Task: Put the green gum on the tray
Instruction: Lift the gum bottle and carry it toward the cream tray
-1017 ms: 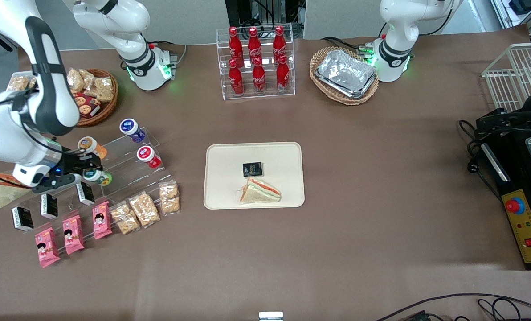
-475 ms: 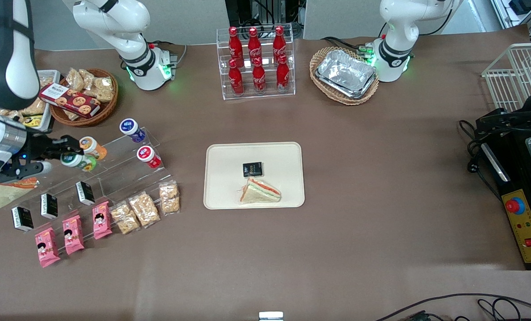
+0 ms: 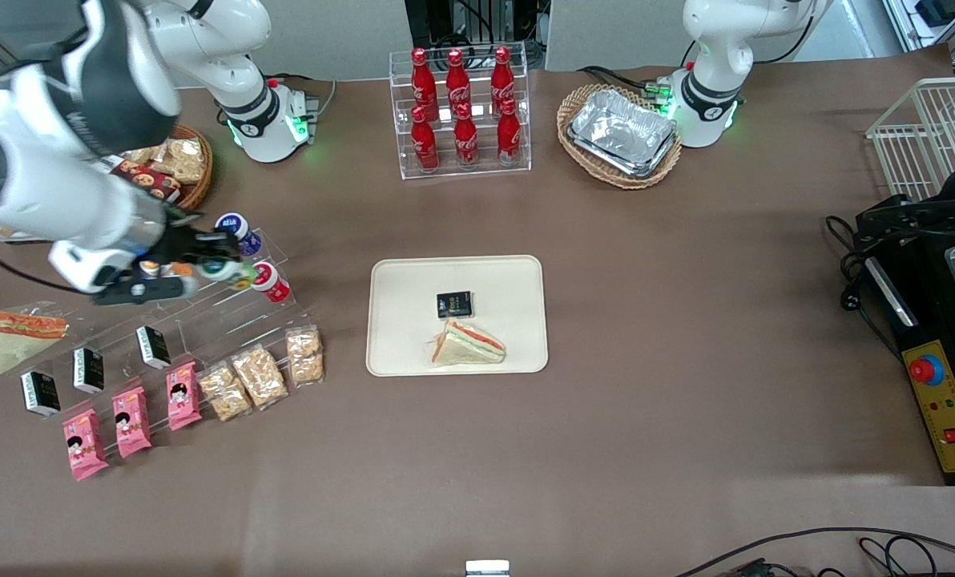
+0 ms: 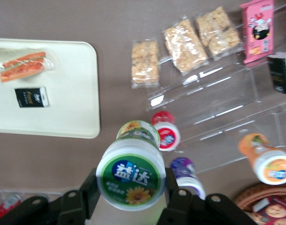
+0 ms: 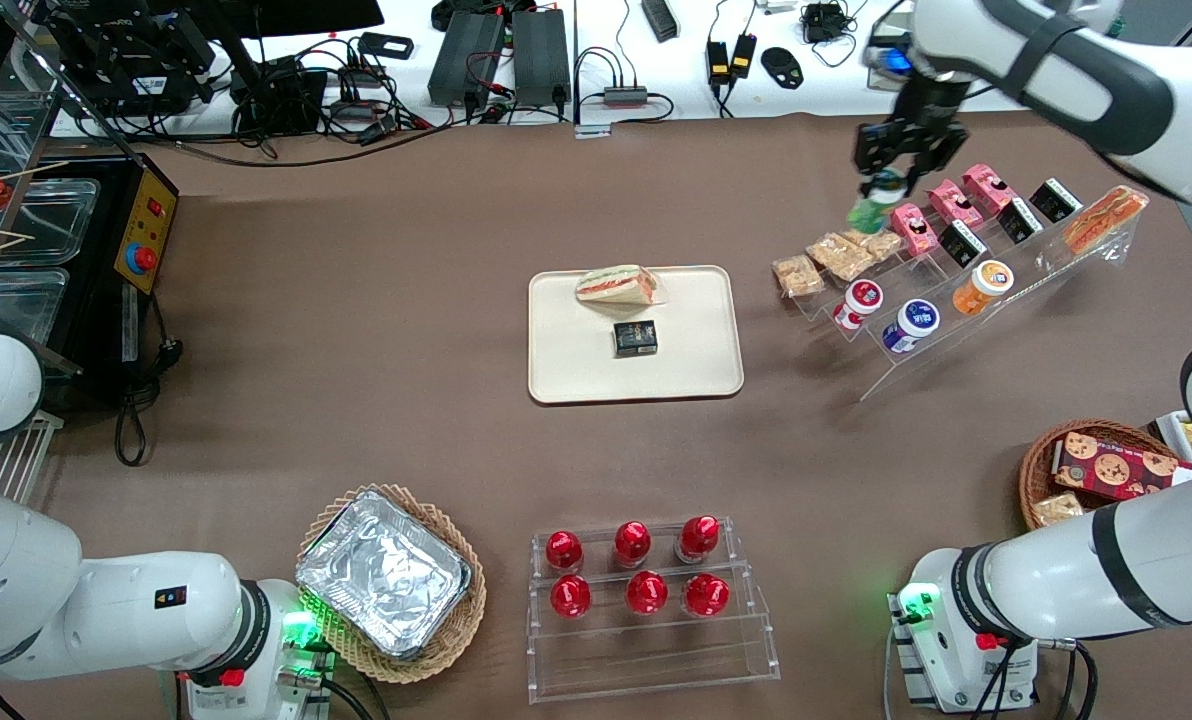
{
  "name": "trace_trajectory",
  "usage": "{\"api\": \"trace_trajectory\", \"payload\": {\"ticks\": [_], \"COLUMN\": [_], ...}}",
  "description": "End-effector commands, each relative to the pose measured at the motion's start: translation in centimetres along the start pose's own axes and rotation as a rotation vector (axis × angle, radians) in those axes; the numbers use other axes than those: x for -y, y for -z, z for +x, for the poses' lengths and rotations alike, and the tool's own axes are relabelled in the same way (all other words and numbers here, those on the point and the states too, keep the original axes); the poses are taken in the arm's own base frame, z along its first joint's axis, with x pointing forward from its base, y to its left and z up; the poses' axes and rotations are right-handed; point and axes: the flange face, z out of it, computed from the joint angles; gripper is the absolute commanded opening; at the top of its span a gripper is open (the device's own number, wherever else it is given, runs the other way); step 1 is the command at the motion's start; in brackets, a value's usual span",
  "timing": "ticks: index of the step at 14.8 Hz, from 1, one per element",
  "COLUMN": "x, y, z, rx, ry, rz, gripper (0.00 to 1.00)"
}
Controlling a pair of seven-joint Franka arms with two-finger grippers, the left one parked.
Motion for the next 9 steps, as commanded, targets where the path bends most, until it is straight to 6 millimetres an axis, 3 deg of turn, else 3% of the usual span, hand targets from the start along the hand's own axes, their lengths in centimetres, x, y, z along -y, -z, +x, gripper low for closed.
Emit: {"api": "trace_trajectory", "payload": {"ticks": [1,4,9], "x": [7.0,12.1,17.1], "y": [-4.1,-9.1,-20.5], "z": [-0.6,-1.3,-2.0], "rx": [-0.041,-0.075,-0.152], "ry": [-0.083,-0.122,-0.144], "rz": [0.005,-0.003,-0.010], "gripper": [0.27,0.27,0.28]}}
